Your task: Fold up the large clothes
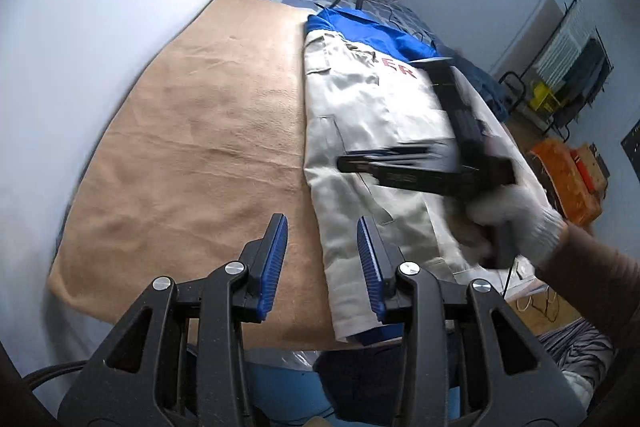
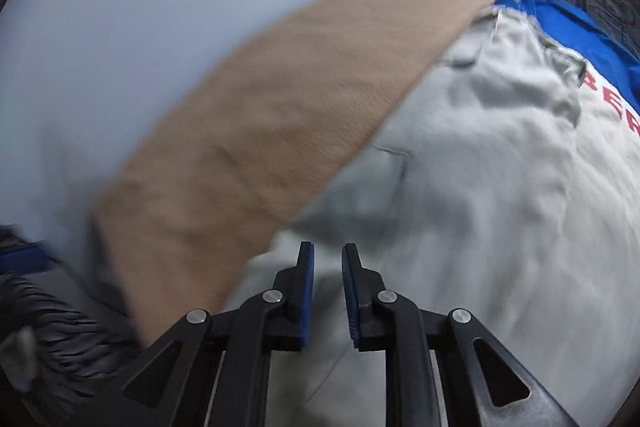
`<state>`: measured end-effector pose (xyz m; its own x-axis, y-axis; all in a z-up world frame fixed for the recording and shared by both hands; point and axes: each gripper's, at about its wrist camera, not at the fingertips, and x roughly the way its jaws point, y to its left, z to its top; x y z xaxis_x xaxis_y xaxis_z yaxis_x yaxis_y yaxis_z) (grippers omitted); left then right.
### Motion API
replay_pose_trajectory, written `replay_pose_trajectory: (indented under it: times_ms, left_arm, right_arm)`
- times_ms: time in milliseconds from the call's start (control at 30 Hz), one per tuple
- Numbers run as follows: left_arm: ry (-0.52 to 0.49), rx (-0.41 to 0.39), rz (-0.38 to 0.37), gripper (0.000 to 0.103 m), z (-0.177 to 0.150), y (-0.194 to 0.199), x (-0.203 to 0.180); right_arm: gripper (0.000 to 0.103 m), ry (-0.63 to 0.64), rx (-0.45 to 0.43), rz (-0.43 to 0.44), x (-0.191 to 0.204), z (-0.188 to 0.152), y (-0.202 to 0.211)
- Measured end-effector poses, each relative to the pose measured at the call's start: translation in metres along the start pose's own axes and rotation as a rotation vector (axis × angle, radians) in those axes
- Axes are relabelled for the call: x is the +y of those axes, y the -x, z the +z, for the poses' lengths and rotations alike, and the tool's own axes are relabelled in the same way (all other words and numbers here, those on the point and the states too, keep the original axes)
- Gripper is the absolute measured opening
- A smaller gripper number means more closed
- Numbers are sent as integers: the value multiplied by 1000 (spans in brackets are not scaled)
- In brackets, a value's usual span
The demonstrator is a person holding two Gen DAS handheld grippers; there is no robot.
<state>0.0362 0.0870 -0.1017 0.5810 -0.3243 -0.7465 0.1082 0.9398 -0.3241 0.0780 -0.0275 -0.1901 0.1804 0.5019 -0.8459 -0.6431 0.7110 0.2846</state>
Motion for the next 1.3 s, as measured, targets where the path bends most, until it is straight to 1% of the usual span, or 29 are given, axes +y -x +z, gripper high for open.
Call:
replay_pose_trajectory:
  times_ms: [100, 167, 233, 300, 367, 433, 467, 500, 533, 600, 633, 667, 700, 733, 767, 800, 833, 867, 900, 933, 967, 1000, 1033, 1100, 1167, 1233, 1300]
  left_arm:
    - [16, -17, -5, 35, -2, 6, 7]
    - [38, -25, -10, 35, 0, 6, 7]
    - [49, -31, -21, 35, 2, 8, 5]
    - [40, -37, -18, 35, 2, 10, 1]
    - [24, -40, -12, 35, 4, 10, -4]
    - [19, -39, -6, 35, 5, 11, -8]
    - [15, -41, -1, 35, 7, 13, -11]
    - [5, -46, 4, 35, 8, 16, -15]
    - [-11, -55, 3, 35, 10, 19, -20]
    - [-56, -76, 4, 35, 13, 23, -32]
    - [-73, -77, 12, 35, 15, 23, -37]
    - [-87, -76, 14, 35, 18, 22, -43]
    - [-94, -75, 8, 35, 21, 20, -48]
    - [-102, -72, -2, 36, 25, 16, -55]
    - [-108, -70, -10, 39, 28, 13, -62]
    - [-110, -70, -20, 47, 31, 9, -67]
    - [-111, -69, -36, 53, 35, 4, -75]
    - [-114, -62, -57, 54, 39, -2, -82]
    - [-123, -46, -77, 54, 44, -8, -92]
    - [-139, -27, -91, 54, 47, -15, -102]
    - [-160, -10, -99, 54, 51, -21, -113]
    - [-180, -2, -105, 54, 54, -26, -124]
    - [-205, 3, -115, 55, 56, -31, -136]
    - [-256, 17, -157, 55, 61, -42, -161]
    - [-282, 32, -191, 55, 63, -55, -179]
    - [-301, 41, -200, 55, 62, -69, -190]
    - [-306, 61, -205, 55, 57, -83, -194]
  right_arm:
    - [15, 39, -19, 53, 26, -26, 23]
    - [15, 67, 6, 82, 46, -49, 23]
    - [15, 103, 51, 67, 62, -72, 10]
    - [15, 117, 84, 36, 71, -90, -13]
    - [15, 102, 43, 7, 72, -98, -19]
    - [15, 56, 42, 30, 66, -98, -15]
    - [15, 31, 28, 43, 64, -100, -8]
    - [24, 15, -9, 40, 63, -103, 4]
    - [36, 8, -44, 29, 64, -97, 14]
    - [41, -8, -140, -1, 60, -106, 42]
    - [48, -15, -174, -13, 58, -111, 56]
    - [51, -26, -200, -33, 54, -118, 68]
    - [55, -45, -235, -59, 48, -126, 84]
    - [62, -62, -261, -75, 42, -133, 97]
    - [66, -90, -291, -91, 34, -140, 113]
    - [71, -114, -311, -104, 25, -147, 127]
    - [72, -130, -325, -119, 16, -154, 140]
    - [73, -152, -340, -153, 5, -162, 153]
    - [79, -171, -346, -186, -2, -166, 161]
    - [88, -200, -351, -231, -15, -171, 177]
    - [91, -221, -353, -263, -25, -178, 187]
    - [93, -245, -354, -312, -38, -187, 199]
    - [93, -261, -351, -345, -51, -188, 209]
    - [93, -322, -355, -424, -81, -203, 236]
    - [93, -406, -369, -449, -108, -219, 260]
    - [91, -506, -377, -469, -144, -240, 284]
    - [90, -615, -380, -547, -184, -269, 305]
